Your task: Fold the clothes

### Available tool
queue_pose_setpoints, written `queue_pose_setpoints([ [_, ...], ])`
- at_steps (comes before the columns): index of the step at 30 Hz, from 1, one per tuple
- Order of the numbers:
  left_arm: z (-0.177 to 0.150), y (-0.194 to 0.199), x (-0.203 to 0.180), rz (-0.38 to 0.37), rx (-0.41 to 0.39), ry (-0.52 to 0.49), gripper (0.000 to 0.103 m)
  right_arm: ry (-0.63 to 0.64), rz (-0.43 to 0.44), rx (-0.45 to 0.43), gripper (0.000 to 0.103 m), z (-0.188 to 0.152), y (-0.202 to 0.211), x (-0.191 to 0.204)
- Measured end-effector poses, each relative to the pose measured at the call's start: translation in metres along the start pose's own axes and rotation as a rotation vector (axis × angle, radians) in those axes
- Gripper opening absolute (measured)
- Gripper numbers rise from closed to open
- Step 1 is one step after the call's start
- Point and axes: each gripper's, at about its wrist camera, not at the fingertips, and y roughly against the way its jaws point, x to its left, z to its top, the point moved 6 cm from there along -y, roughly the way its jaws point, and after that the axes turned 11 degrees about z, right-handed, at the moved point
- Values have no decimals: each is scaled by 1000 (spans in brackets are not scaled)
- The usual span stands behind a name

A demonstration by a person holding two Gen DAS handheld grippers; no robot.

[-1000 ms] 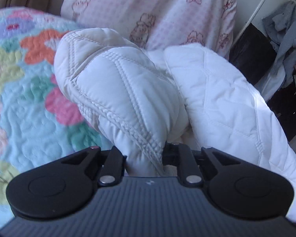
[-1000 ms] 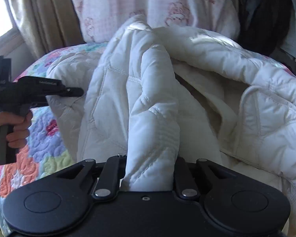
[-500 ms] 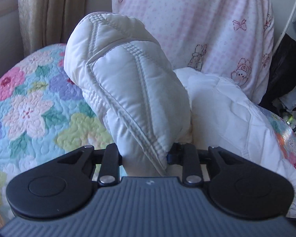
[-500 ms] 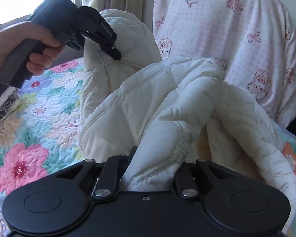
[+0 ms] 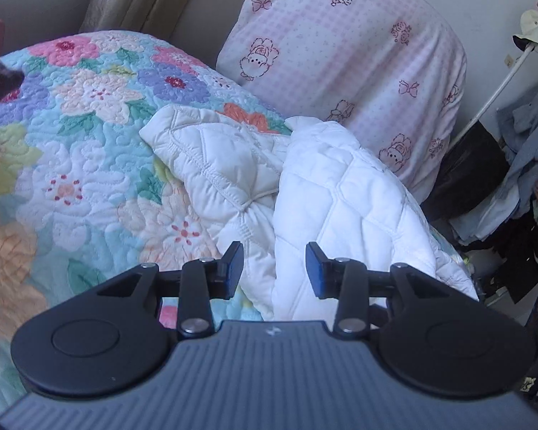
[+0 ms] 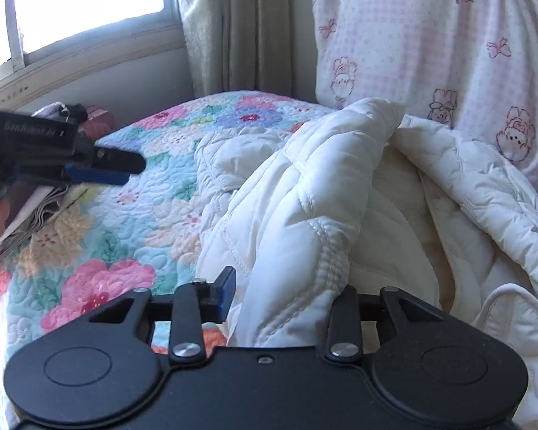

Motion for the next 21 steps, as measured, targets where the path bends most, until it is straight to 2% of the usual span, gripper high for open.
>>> queue_pose_setpoints([
  [1,-8,0,3,-4,13,15,37,-39,-4,-18,49,3,0,-3],
  [4,-12,1,3,60,-10,-69,37,-164,26,-28,48,8,-8,-12],
  [5,-12,5,3,50,-25,-79,37,-191,35,-31,39,9,-11,-14],
  [6,-11,7,3,29,-30,-80,39,-169,34,-33,24,10,-11,-8],
  [8,-10,13,1,-38,-35,-62,41,-86,31,-43,22,9,-11,9],
  [10,-10,15,-2,-78,-33,-68,41,-22,66,-37,20,1,-14,30],
  [15,-15,20,-14,-151,-17,-109,58,85,156,50,19,-31,-31,72],
  [19,-24,21,-22,-178,6,-136,66,160,193,123,19,-55,-43,96],
  [21,-28,16,-27,-162,6,-175,73,199,199,151,19,-65,-49,106],
])
